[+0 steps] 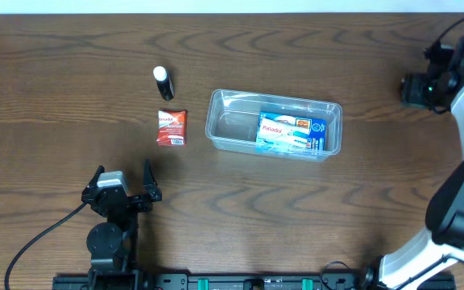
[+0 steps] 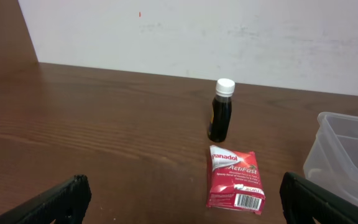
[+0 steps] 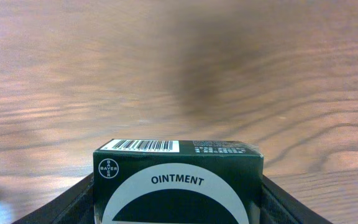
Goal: Pack container
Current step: 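Carry the Zam-Buk tin over the container and lower it inside, then open the right gripper and release the tin upright in the container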
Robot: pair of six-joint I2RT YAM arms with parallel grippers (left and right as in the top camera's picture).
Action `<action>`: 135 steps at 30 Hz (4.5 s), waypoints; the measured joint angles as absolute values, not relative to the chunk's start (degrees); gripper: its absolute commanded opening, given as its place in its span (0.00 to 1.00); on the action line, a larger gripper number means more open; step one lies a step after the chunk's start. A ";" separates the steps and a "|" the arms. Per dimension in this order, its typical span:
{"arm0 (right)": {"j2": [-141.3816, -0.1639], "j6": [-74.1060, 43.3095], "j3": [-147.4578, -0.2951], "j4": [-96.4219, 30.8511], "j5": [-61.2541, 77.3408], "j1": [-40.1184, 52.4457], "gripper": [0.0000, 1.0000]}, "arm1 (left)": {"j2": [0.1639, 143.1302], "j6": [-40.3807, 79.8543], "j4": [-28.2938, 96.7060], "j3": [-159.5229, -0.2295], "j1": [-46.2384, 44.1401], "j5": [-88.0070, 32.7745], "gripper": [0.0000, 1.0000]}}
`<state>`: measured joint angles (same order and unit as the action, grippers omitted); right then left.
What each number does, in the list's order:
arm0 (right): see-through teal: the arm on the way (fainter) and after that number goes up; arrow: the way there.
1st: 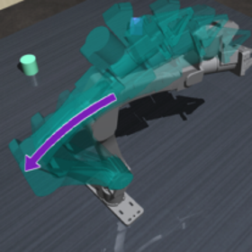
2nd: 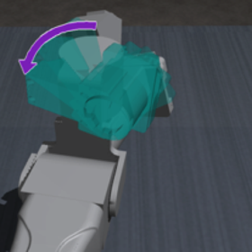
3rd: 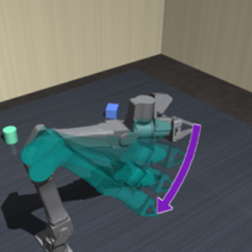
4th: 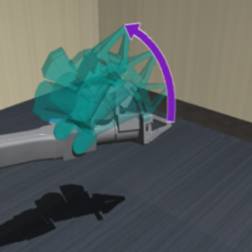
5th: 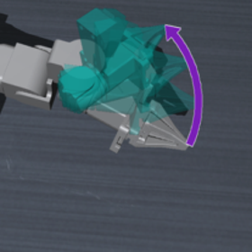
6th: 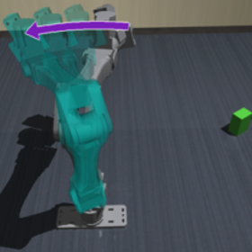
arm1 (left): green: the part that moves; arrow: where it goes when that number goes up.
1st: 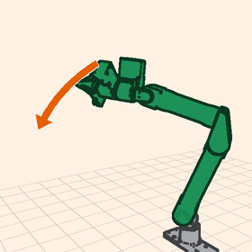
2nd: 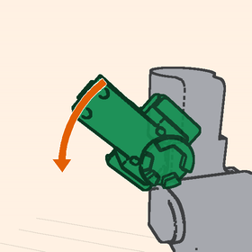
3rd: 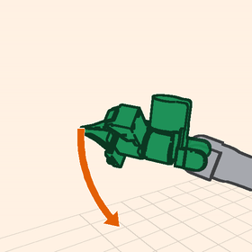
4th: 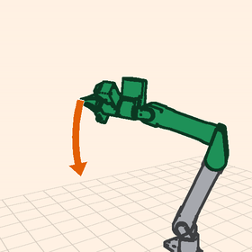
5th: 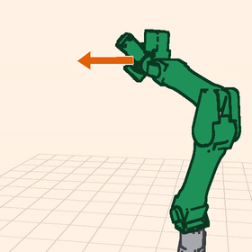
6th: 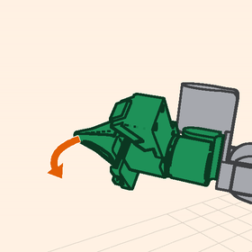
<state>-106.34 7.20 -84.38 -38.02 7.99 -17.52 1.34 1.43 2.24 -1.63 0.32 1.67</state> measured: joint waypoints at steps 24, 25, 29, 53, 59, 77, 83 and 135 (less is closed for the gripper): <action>-97.60 -11.62 -84.38 -45.47 7.01 13.63 0.65 | 1.34 1.43 2.24 -1.63 0.32 1.67 0.98; -97.60 -12.19 -84.38 -46.06 6.90 14.28 0.65 | 1.34 1.43 2.24 -1.63 0.32 1.67 0.98; -97.60 -13.47 -84.38 -48.10 6.44 16.21 0.67 | 1.34 1.43 2.24 -1.63 0.32 1.67 0.98; -97.58 -21.98 -79.55 -51.33 -3.42 18.68 0.68 | 1.34 1.43 2.24 -1.63 0.32 1.67 0.98; -97.58 -21.91 -79.53 -50.89 -3.79 18.68 0.68 | 1.34 1.43 2.24 -1.63 0.32 1.67 0.98; -97.58 -7.05 -78.85 -52.03 -7.77 18.44 0.42 | 1.34 1.43 2.24 -1.63 0.32 1.67 0.98; -97.58 -1.63 -76.36 -51.37 -7.75 18.24 0.46 | 1.34 1.43 2.24 -1.63 0.32 1.67 0.98; -97.58 8.67 -68.45 -38.26 -4.60 14.57 0.28 | 1.34 1.43 2.24 -1.63 0.32 1.67 0.98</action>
